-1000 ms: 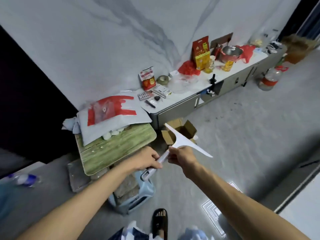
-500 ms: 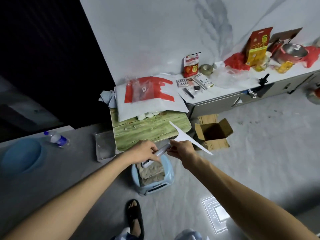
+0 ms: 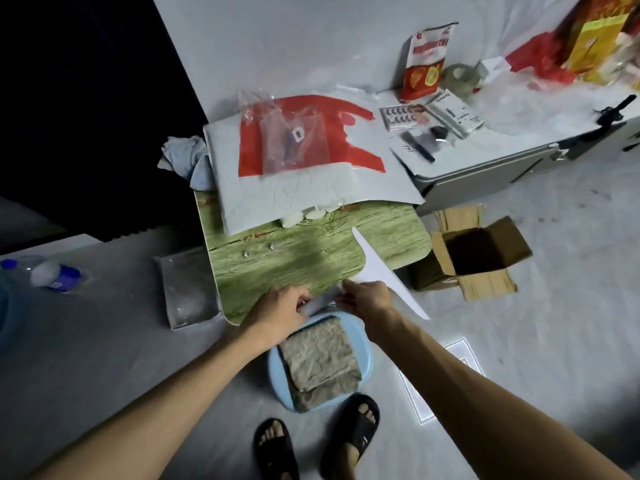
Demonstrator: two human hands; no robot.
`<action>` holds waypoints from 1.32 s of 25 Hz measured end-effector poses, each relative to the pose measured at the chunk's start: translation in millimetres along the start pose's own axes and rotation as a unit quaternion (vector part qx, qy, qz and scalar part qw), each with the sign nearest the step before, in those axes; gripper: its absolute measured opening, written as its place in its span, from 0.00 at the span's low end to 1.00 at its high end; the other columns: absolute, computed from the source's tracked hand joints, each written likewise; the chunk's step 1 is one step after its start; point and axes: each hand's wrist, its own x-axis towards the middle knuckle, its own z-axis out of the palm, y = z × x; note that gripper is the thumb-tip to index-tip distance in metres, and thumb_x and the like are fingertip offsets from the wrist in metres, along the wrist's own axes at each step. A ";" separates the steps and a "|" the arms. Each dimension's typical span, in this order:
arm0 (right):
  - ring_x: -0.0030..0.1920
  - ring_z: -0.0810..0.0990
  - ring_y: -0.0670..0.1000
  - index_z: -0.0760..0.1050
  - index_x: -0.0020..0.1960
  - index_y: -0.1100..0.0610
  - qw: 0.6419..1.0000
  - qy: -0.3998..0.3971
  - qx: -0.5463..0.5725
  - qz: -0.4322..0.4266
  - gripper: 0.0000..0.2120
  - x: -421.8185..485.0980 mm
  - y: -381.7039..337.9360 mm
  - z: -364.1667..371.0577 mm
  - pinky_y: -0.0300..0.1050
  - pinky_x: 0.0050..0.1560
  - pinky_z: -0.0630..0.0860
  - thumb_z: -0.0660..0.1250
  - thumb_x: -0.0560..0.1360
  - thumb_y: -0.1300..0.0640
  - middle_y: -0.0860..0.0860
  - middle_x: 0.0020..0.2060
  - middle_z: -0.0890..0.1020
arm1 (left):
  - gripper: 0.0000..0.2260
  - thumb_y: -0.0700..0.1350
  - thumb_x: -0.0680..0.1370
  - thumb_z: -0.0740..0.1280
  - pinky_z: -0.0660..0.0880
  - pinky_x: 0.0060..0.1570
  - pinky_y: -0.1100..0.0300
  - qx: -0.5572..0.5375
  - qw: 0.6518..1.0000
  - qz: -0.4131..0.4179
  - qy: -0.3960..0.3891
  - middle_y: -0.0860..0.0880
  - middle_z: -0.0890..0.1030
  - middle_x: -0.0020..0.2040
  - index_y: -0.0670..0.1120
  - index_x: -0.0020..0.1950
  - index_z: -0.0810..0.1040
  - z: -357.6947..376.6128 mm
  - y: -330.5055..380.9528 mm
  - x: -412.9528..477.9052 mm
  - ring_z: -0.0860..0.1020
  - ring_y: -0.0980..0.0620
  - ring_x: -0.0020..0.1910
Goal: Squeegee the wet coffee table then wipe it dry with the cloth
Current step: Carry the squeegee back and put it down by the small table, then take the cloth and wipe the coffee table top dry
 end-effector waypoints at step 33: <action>0.53 0.78 0.62 0.72 0.60 0.62 0.880 0.047 -0.464 -0.088 0.15 252.3 232.1 -22.0 0.49 0.49 0.74 0.65 0.76 0.57 0.60 0.55 0.79 | 0.13 0.46 0.75 0.68 0.77 0.53 0.50 0.049 0.981 -0.051 -0.182 0.46 0.80 0.57 0.49 0.59 0.74 172.5 -166.8 103.4 0.79 0.46 0.53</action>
